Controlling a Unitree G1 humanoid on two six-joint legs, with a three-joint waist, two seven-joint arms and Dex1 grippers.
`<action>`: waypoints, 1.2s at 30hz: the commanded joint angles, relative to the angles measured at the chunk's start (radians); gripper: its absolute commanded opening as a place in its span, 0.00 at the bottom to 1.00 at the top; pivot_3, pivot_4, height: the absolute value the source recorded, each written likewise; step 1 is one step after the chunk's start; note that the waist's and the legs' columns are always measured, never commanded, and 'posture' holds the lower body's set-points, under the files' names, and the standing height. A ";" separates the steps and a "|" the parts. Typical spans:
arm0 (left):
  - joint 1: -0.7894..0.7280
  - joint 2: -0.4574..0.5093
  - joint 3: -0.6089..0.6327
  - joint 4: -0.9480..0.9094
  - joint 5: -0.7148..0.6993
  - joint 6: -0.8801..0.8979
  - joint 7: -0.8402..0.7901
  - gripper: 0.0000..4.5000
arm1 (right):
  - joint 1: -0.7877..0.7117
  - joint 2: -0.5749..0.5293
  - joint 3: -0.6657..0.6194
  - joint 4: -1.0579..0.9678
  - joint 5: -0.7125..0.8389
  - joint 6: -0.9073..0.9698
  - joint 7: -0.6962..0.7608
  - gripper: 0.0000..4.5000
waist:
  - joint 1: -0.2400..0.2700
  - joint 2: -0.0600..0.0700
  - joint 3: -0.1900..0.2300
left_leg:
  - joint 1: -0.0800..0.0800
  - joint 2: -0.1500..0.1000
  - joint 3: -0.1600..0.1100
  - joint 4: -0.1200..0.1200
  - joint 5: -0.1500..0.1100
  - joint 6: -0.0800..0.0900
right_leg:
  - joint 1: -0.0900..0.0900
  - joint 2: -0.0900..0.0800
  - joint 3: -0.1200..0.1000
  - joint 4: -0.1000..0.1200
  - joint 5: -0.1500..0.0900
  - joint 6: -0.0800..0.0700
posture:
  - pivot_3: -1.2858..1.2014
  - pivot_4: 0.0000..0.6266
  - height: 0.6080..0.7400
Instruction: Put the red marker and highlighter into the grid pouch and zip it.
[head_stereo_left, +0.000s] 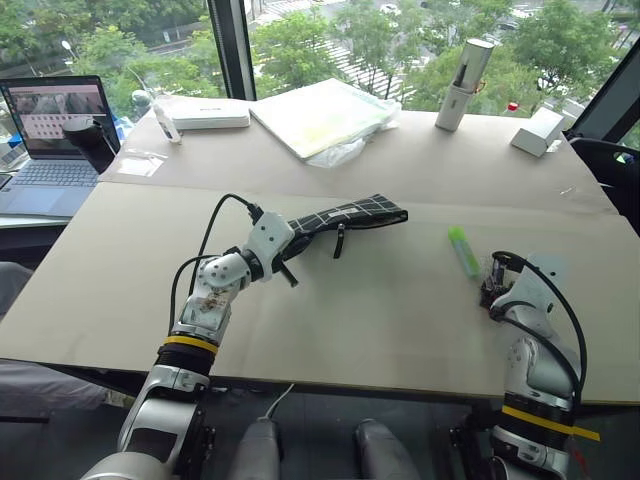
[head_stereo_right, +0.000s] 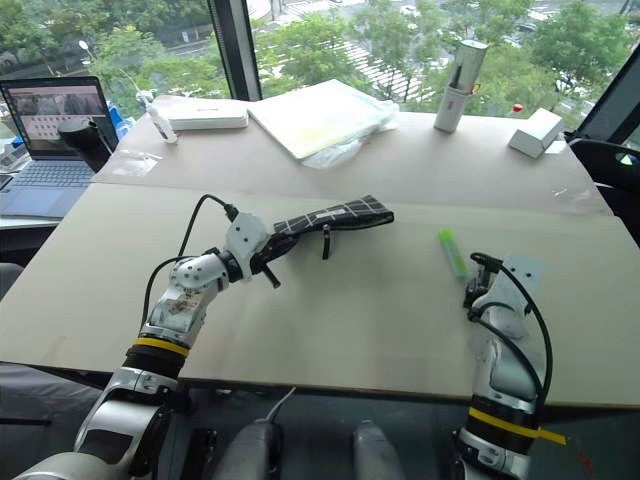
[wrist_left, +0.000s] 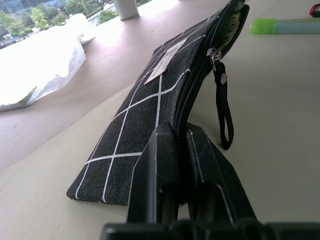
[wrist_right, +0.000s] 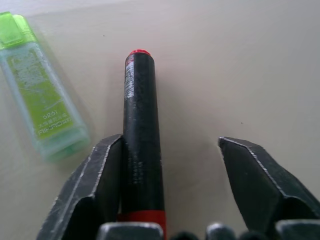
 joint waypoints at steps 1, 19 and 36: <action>-0.021 0.009 0.023 -0.028 -0.022 -0.008 0.003 0.00 | 0.003 0.001 -0.006 -0.005 0.000 -0.023 -0.008 0.41 | -0.001 0.000 0.000 | 0.000 0.000 0.000 0.000 0.000 0.000 | 0.000 0.000 0.000 0.000 0.000 0.000 | 0.52 0.24 1.00; -0.005 0.096 0.024 -0.055 -0.066 0.032 -0.127 0.00 | -0.091 -0.216 0.059 0.078 0.036 -0.282 0.276 0.12 | -0.008 0.001 0.001 | 0.000 0.000 0.000 0.000 0.000 0.000 | 0.000 0.000 0.000 0.000 0.000 0.000 | 0.52 0.24 1.00; 0.013 0.115 0.023 -0.118 -0.082 0.081 -0.158 0.00 | -0.152 -0.598 0.530 0.076 -0.097 -0.958 1.017 0.12 | -0.019 0.002 0.002 | 0.000 0.000 0.000 -0.002 0.000 0.000 | 0.000 0.000 0.000 -0.002 0.000 0.001 | 0.52 0.24 1.00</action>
